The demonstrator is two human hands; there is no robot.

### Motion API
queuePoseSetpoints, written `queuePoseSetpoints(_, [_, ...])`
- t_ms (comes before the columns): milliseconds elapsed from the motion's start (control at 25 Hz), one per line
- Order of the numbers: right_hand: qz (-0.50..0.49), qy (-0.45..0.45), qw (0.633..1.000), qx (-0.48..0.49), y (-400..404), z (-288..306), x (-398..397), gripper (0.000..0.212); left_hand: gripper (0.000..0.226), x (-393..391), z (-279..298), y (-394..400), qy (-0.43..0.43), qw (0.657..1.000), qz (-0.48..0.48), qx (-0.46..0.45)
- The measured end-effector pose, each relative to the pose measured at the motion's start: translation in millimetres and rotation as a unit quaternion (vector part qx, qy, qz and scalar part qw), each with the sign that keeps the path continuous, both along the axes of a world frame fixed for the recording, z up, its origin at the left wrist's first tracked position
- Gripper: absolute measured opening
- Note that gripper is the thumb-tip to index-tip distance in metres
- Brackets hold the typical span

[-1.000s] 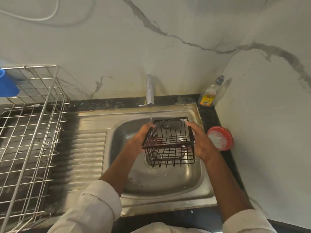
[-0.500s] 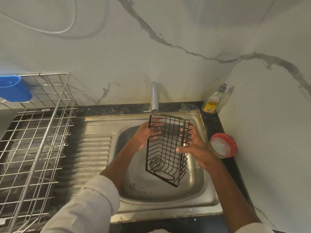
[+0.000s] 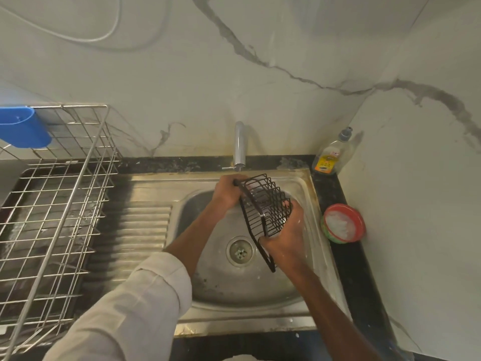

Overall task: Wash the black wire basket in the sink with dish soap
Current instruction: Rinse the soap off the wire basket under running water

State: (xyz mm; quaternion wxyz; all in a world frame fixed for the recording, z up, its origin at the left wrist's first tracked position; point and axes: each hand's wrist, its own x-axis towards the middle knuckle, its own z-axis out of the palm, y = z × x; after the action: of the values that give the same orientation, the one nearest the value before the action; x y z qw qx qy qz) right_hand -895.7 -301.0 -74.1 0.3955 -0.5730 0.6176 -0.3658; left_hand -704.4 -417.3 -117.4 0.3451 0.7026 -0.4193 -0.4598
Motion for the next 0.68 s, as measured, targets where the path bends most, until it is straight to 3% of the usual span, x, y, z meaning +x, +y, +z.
queuePoseSetpoints(160, [0.015,0.023,0.998,0.054,-28,-17,-10,0.107,0.029,5,24,28,-0.075,0.995,-0.028,-0.056])
queuePoseSetpoints(320, [0.043,0.002,0.998,0.048,-55,-22,13,0.063,0.027,21,23,63,-0.139,0.986,0.03,-0.092])
queuePoseSetpoints(480, [0.1,-0.023,0.992,0.078,-77,-24,39,0.069,0.021,38,23,90,-0.129,0.981,0.124,-0.075])
queuePoseSetpoints(560, [0.136,-0.028,0.986,0.092,-86,-28,47,0.083,0.034,46,21,105,-0.11,0.982,0.145,-0.055])
queuePoseSetpoints(680, [0.206,-0.018,0.974,0.091,-98,-27,61,0.084,0.09,59,18,129,-0.013,0.99,0.137,-0.024])
